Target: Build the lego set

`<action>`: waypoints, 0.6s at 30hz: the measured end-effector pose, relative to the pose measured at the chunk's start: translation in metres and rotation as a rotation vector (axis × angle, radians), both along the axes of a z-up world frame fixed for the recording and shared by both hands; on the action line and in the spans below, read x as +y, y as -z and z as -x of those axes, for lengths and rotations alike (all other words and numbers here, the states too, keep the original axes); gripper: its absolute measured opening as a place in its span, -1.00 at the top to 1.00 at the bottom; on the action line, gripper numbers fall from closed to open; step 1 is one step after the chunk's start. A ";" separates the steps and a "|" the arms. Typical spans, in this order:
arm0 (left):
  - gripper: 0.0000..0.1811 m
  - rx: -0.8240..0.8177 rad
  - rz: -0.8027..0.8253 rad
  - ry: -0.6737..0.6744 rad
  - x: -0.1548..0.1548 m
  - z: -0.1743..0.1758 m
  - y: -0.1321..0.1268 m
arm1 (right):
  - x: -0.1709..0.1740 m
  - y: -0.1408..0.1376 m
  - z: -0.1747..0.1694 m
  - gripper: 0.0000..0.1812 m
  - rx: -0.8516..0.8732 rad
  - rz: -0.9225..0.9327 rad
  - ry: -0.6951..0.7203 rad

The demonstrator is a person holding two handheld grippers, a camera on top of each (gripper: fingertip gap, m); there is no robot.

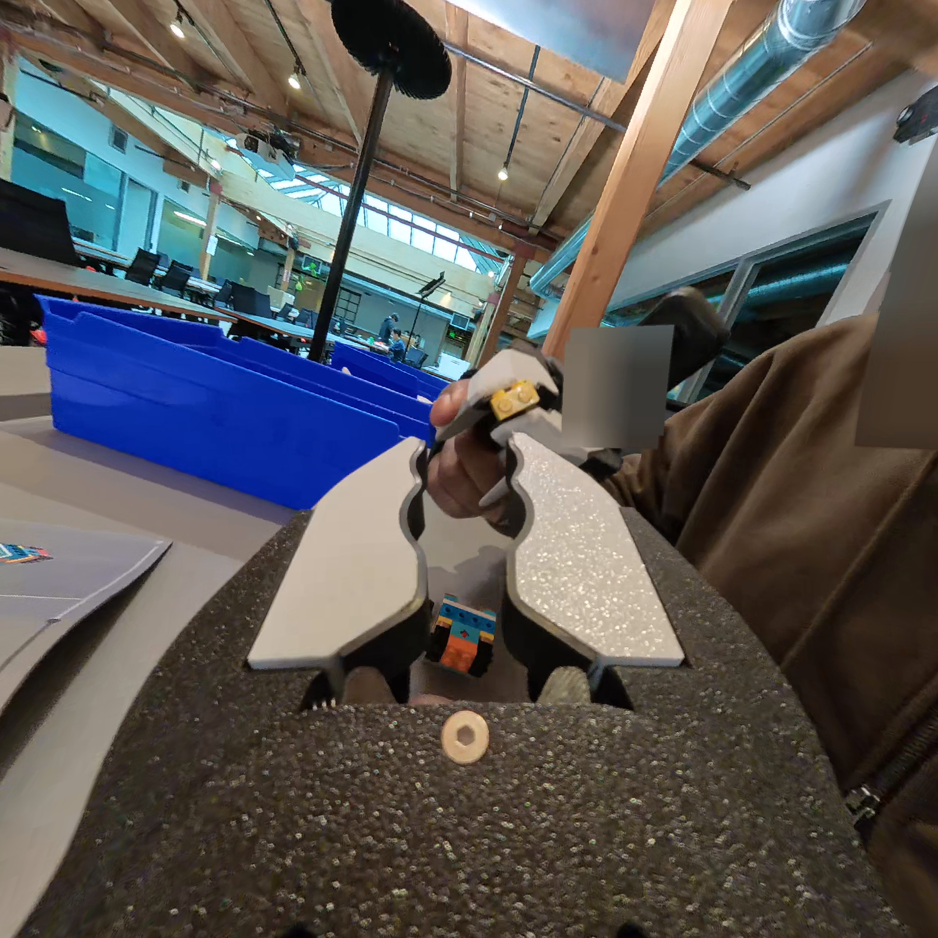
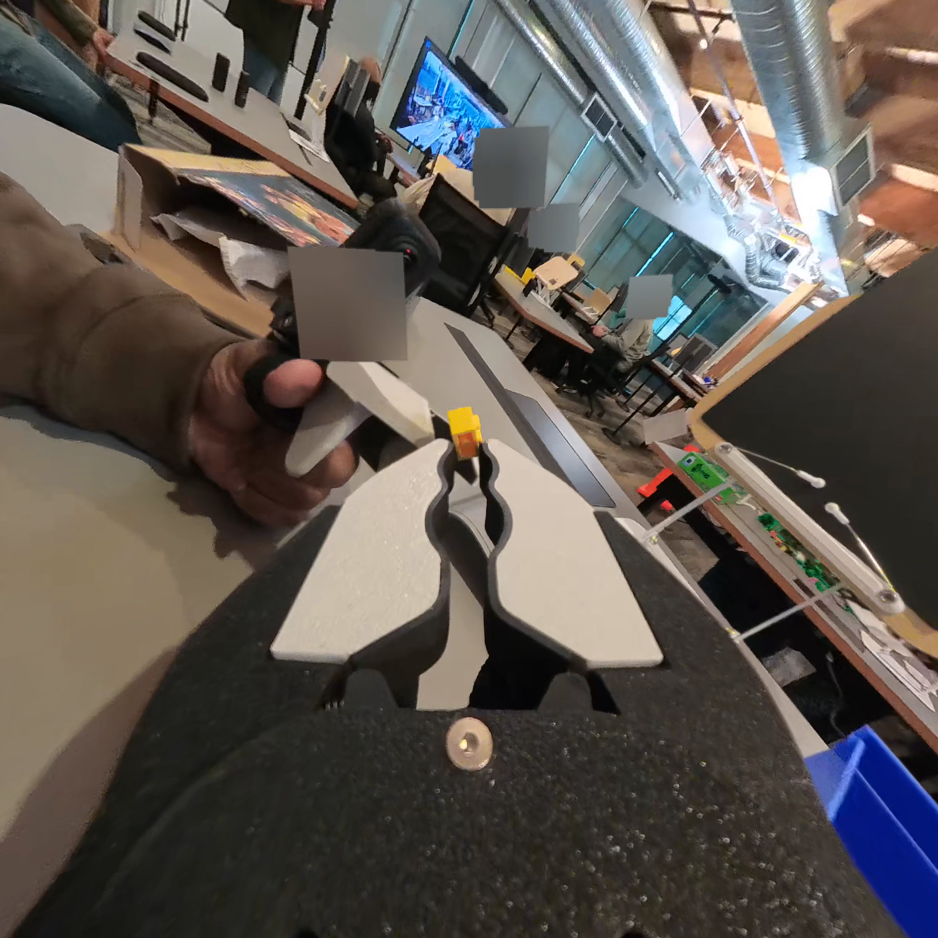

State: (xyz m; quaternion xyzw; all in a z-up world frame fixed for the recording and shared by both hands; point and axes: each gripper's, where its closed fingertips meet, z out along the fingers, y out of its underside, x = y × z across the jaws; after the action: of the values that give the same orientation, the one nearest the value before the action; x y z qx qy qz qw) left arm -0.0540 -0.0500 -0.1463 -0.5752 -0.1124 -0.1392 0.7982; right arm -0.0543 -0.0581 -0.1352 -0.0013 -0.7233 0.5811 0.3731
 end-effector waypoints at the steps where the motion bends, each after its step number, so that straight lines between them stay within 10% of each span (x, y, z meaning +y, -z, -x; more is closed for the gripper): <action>1: 0.68 -0.002 0.000 0.009 0.003 0.000 0.000 | 0.003 0.002 0.001 0.91 0.007 0.012 0.011; 18: 0.63 -0.106 0.028 0.042 0.024 -0.002 0.006 | 0.020 0.009 0.001 0.91 0.080 0.097 0.027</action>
State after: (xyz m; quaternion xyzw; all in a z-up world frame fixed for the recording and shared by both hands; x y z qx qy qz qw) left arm -0.0524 -0.0262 -0.1520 -0.5804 -0.1444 -0.1845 0.7799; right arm -0.0556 -0.0386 -0.1443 -0.0060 -0.6788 0.6100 0.4089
